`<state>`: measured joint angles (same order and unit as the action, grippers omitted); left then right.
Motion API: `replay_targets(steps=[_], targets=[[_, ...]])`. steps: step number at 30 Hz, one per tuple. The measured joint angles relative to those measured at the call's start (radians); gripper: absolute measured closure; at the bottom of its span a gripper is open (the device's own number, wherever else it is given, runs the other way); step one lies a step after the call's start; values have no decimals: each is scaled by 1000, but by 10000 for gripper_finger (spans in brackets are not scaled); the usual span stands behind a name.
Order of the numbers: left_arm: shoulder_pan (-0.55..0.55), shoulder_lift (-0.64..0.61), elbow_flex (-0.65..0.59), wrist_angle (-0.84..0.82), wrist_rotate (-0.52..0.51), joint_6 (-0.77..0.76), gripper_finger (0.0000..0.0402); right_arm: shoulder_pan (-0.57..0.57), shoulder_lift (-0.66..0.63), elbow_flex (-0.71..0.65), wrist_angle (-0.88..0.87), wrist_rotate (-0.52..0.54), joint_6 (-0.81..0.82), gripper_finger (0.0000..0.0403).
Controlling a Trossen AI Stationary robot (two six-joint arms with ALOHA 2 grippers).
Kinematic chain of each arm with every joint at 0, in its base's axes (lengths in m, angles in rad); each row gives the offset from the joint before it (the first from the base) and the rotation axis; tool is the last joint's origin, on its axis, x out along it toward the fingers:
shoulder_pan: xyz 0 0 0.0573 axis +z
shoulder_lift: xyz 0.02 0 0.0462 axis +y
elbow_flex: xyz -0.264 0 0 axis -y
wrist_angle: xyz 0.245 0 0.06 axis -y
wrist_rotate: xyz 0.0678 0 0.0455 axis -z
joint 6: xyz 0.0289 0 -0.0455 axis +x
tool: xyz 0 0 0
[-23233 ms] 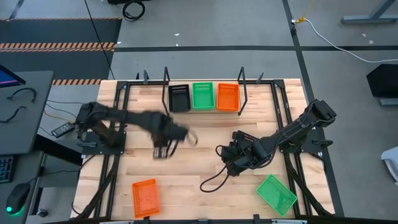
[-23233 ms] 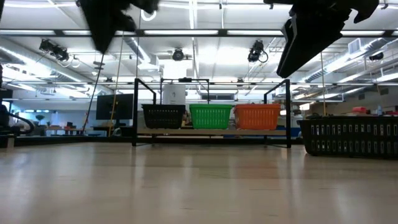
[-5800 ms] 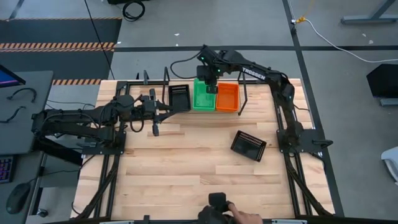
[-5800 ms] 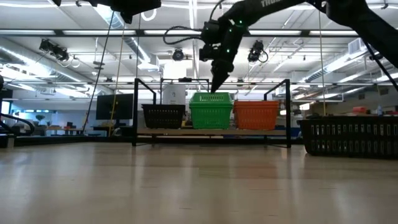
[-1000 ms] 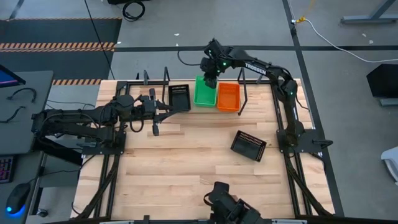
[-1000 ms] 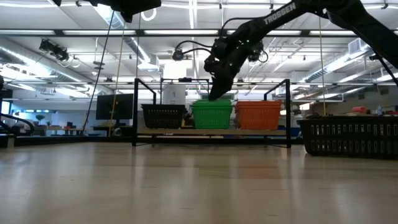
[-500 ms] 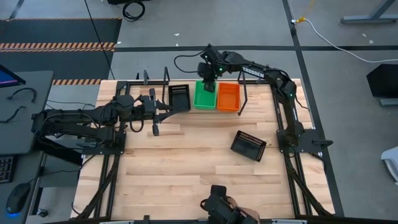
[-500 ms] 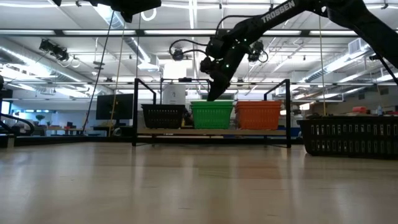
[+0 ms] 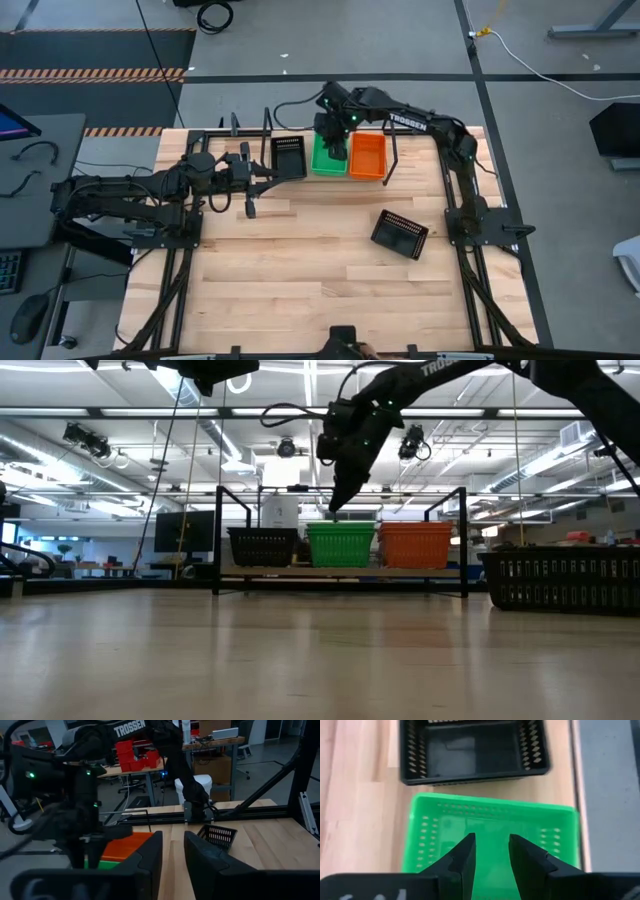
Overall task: Stack baskets on shelf by color
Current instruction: Stack the green bin on the green bin on the shelf
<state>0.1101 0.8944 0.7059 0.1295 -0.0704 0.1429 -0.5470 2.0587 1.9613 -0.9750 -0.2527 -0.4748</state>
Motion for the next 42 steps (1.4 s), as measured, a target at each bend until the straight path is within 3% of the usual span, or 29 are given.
replay_targets(steps=[18, 29, 42], targets=[[0, 0, 0, 0, 0, 0, 317, 43, -33, -6, -110, 95, 58, 281], [0, 0, 0, 0, 0, 0, 313, 81, 3, -91, 44, 129, -14, 281], [0, 0, 0, 5, 0, 0, 313, 94, 4, -94, 4, 76, -19, 281]])
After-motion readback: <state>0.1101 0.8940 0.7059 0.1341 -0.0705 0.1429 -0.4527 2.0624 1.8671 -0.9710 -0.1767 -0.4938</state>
